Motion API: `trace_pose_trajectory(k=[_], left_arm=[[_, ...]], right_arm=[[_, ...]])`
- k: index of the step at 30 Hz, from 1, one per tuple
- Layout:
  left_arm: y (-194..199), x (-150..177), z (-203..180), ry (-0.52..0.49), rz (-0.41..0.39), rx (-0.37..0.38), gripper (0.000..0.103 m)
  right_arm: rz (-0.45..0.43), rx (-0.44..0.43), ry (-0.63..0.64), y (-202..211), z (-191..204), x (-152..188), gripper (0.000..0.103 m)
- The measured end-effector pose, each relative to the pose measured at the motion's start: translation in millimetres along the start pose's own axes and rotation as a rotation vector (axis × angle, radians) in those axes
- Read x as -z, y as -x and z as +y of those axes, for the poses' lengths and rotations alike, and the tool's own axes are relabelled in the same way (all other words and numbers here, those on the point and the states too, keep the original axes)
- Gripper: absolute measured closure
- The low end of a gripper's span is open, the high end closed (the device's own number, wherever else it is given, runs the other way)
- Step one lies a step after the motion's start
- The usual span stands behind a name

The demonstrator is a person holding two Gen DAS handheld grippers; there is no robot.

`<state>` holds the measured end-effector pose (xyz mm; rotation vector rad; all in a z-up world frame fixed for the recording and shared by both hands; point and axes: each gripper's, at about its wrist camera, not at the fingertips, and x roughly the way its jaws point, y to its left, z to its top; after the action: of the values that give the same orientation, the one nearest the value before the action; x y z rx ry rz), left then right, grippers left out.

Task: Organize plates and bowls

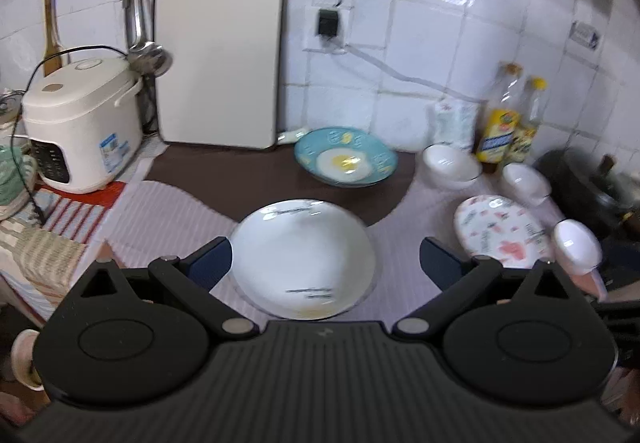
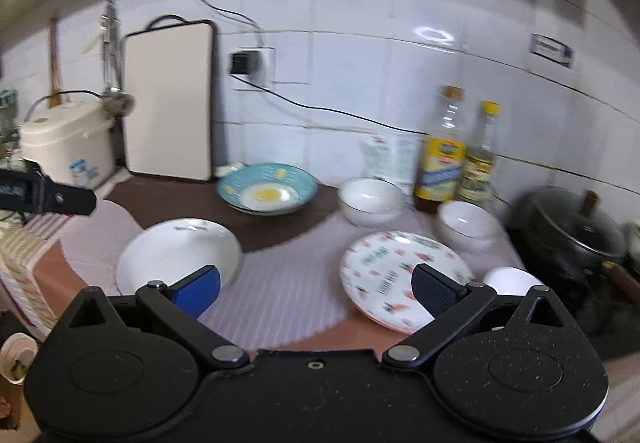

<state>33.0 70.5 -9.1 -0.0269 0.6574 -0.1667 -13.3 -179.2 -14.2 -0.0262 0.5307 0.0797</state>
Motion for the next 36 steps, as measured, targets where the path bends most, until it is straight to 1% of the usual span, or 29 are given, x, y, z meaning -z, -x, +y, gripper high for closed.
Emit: trace_pose_trajectory(k=[1,3,4,8,10,11,13,14,16,17,18,21,22,23,24,25,26,27,28,29,30,31,32,34,36], left_arm=[[-5,1,5,-0.01,0.012,-0.019,0.003],[-16,2,16,-0.026,0.029,-0.036,0.004],[-21,3,21,-0.028,0.038,-0.043,0.005],[-47,8,34,-0.058,0.07,-0.081,0.005],[-61,11,39,-0.08,0.081,-0.094,0.005],[-70,13,42,-0.085,0.09,-0.097,0.005],[-88,17,50,-0.075,0.116,-0.096,0.014],[-100,19,55,-0.071,0.132,-0.094,0.016],[-119,24,62,-0.072,0.161,-0.109,0.026],[-131,26,65,-0.078,0.176,-0.121,0.028],[-141,29,67,-0.082,0.19,-0.128,0.032],[-169,34,76,-0.073,0.237,-0.14,0.039],[-175,36,79,-0.065,0.249,-0.143,0.043],[-184,38,82,-0.051,0.265,-0.147,0.044],[-189,40,85,-0.041,0.276,-0.147,0.05],[-194,42,86,-0.036,0.281,-0.146,0.057],[-195,43,86,-0.036,0.28,-0.141,0.059],[-196,44,85,-0.039,0.269,-0.124,0.066],[-196,45,83,-0.047,0.267,-0.109,0.072],[-196,45,81,-0.059,0.268,-0.1,0.074],[-197,44,80,-0.068,0.27,-0.098,0.077],[-197,44,79,-0.073,0.272,-0.094,0.079],[-198,43,78,-0.072,0.278,-0.087,0.079],[-201,43,80,-0.053,0.29,-0.069,0.079],[-206,43,84,-0.01,0.3,-0.048,0.079]], right_arm=[[-0.025,-0.041,-0.009,-3,1,1,0.0],[-0.084,-0.157,-0.042,-11,1,5,0.0],[-0.093,-0.197,-0.054,-19,3,5,0.0],[-0.053,-0.242,-0.038,-57,22,2,0.0],[-0.018,-0.261,-0.05,-77,27,4,0.0],[0.01,-0.28,-0.066,-91,30,6,0.002],[0.048,-0.298,-0.09,-110,33,13,0.007],[0.058,-0.307,-0.092,-117,36,16,0.008],[0.086,-0.319,-0.092,-137,42,24,0.011],[0.098,-0.322,-0.096,-145,44,27,0.012],[0.111,-0.322,-0.104,-154,45,30,0.013],[0.151,-0.319,-0.137,-180,47,43,0.018],[0.169,-0.313,-0.154,-190,48,47,0.022],[0.181,-0.313,-0.173,-197,48,50,0.025],[0.197,-0.315,-0.194,-203,48,54,0.028],[0.211,-0.314,-0.209,-209,48,55,0.037],[0.22,-0.321,-0.222,-213,48,57,0.044],[0.227,-0.328,-0.228,-216,49,58,0.047],[0.231,-0.333,-0.232,-218,50,59,0.054],[0.237,-0.339,-0.234,-220,50,59,0.061],[0.241,-0.346,-0.235,-222,51,60,0.065],[0.247,-0.352,-0.235,-223,51,60,0.073],[0.255,-0.354,-0.237,-225,51,60,0.079],[0.261,-0.365,-0.253,-227,50,60,0.08],[0.263,-0.367,-0.257,-228,50,60,0.08]])
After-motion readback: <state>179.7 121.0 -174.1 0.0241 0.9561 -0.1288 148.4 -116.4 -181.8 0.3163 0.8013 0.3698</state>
